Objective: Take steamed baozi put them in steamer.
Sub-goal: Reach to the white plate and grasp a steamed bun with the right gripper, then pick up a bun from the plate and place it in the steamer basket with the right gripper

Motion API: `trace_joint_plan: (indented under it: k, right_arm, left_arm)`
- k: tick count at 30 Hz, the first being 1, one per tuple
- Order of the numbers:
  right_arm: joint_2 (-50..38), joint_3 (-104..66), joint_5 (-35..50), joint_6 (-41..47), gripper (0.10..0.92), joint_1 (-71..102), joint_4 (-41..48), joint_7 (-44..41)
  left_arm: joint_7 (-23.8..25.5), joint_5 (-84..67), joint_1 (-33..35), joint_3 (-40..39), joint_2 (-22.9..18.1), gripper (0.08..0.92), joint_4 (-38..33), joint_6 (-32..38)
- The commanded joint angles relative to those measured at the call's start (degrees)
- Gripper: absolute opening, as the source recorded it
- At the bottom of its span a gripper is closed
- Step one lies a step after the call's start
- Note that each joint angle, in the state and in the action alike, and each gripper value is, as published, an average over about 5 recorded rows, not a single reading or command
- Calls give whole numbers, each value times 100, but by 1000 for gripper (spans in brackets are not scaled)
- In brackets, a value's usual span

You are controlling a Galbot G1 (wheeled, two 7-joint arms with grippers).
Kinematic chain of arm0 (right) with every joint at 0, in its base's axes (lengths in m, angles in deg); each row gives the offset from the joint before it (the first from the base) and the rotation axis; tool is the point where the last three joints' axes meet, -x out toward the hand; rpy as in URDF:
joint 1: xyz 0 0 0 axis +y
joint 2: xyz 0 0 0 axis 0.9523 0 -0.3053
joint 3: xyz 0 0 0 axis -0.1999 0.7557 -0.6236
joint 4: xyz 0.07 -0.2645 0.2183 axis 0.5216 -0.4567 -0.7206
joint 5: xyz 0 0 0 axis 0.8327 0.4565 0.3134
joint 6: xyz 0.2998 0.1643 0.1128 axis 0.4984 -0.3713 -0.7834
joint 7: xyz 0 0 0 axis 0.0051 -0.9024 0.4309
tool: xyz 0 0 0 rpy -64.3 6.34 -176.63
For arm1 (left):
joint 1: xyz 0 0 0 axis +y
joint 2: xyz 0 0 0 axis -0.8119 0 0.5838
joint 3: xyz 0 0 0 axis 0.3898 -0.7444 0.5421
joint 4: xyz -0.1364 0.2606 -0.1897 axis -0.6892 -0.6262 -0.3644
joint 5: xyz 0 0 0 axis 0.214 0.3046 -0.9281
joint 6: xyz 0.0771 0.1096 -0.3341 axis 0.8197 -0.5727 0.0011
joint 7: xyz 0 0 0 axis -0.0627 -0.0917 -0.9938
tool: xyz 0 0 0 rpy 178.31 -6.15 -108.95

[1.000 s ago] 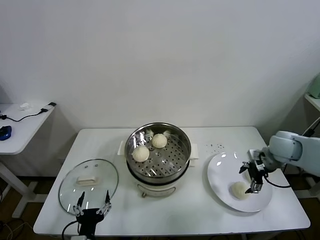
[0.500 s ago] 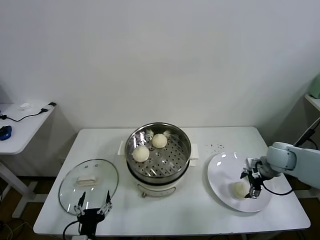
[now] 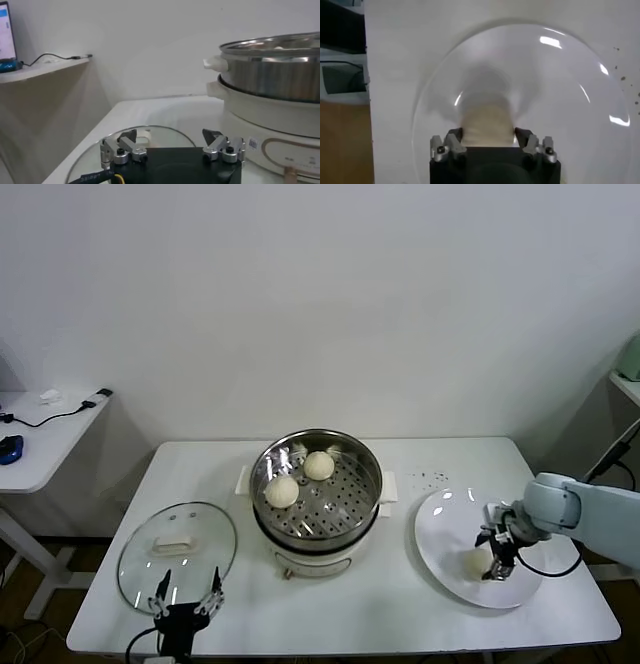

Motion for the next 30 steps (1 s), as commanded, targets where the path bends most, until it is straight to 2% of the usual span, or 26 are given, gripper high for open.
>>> trace_joint_plan:
  k: [1,6,9,15,21,24,30]
  right_arm:
    - [2,-115,-295,-135,655,-98,43,-251]
    - [82,-148,-654,-614,637,-996,142,-925]
    - [352,24,-545,-916,636,-1886,231,-1294]
    - [1408,299,85,-1654,636,-3508,241,-1910]
    - [2601,-145,533,-2625,636,-3974,-143,-2173]
    - [3141,-226,391,-3022,636,-3899,-439,-2142]
    - [3911,-61,-530,-3770,636,-3378,-873,-1942]
  left_arm:
    - [-2,8,10,-11,-8,823,-41,-16]
    - [-1,14,17,-18,-6,823,-75,-22]
    - [1,26,16,-22,4,823,-89,-22]
    - [19,36,4,-11,41,823,-153,-51]
    - [29,32,-16,-11,71,823,-160,-53]
    - [28,26,-13,-2,80,823,-168,-52]
    - [7,10,67,29,106,823,-187,-20]
